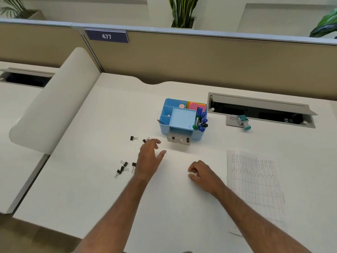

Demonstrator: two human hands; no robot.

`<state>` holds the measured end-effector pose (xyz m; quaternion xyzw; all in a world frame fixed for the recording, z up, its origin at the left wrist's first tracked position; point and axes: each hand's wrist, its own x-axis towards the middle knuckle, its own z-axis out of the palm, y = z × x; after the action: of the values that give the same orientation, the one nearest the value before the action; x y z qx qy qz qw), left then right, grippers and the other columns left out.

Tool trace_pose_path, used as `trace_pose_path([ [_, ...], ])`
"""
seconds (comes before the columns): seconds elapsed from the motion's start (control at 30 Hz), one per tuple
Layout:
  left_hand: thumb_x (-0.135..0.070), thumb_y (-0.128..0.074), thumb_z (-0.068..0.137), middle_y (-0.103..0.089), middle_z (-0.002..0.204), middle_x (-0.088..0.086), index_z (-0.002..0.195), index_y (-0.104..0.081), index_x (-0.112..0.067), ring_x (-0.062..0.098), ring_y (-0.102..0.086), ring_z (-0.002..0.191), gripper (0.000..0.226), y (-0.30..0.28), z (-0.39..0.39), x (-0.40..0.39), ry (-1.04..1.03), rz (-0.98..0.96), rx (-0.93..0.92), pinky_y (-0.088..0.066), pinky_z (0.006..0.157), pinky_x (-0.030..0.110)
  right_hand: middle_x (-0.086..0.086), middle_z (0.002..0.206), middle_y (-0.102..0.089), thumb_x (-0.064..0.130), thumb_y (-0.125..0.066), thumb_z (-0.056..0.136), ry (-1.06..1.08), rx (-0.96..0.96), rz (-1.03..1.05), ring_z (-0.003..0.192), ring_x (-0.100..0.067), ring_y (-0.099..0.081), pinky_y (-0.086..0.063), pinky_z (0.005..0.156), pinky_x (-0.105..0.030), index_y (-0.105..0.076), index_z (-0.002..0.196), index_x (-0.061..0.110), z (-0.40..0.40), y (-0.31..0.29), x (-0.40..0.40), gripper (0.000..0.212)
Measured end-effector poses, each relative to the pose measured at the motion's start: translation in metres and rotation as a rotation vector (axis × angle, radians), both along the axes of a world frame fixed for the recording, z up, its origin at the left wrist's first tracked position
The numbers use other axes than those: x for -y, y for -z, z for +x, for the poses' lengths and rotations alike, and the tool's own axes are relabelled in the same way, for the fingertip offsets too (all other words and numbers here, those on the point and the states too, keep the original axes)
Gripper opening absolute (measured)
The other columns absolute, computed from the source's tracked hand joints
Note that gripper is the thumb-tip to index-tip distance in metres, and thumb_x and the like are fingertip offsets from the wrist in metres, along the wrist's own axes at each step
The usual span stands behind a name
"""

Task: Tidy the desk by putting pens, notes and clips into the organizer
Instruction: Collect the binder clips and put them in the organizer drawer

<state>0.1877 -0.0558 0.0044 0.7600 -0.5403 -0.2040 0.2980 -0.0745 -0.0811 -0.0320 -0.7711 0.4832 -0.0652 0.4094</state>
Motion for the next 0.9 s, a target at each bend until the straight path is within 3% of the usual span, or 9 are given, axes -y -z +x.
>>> trace_pose_path([
  [0.43, -0.022, -0.077, 0.088, -0.053, 0.097, -0.012, 0.114, -0.058, -0.026, 0.011, -0.046, 0.099, 0.032, 0.030, 0.043, -0.076, -0.202, 0.097, -0.011, -0.044, 0.089, 0.032, 0.010, 0.099, -0.055, 0.022, -0.066, 0.096, -0.080, -0.018, 0.019, 0.084, -0.001, -0.051, -0.042, 0.076, -0.019, -0.063, 0.105, 0.024, 0.033, -0.004, 0.000, 0.009],
  [0.7, -0.026, -0.076, 0.088, -0.056, 0.103, -0.014, 0.115, -0.058, -0.028, 0.009, -0.040, 0.103, 0.032, 0.032, 0.055, -0.083, -0.280, 0.159, -0.002, -0.040, 0.087, 0.033, 0.008, 0.102, -0.057, 0.023, -0.064, 0.097, -0.151, -0.006, 0.084, 0.088, -0.008, -0.054, -0.049, 0.085, -0.031, -0.060, 0.110, 0.022, 0.079, -0.011, 0.003, 0.014],
  [0.9, -0.023, -0.076, 0.088, -0.056, 0.105, -0.007, 0.116, -0.060, -0.022, 0.019, -0.046, 0.106, 0.033, 0.031, 0.057, -0.080, -0.282, 0.152, 0.009, -0.043, 0.088, 0.036, 0.001, 0.099, -0.065, 0.028, -0.063, 0.100, 0.030, 0.020, 0.192, 0.088, -0.015, -0.059, -0.048, 0.076, -0.031, -0.057, 0.116, 0.019, 0.121, -0.019, 0.011, 0.019],
])
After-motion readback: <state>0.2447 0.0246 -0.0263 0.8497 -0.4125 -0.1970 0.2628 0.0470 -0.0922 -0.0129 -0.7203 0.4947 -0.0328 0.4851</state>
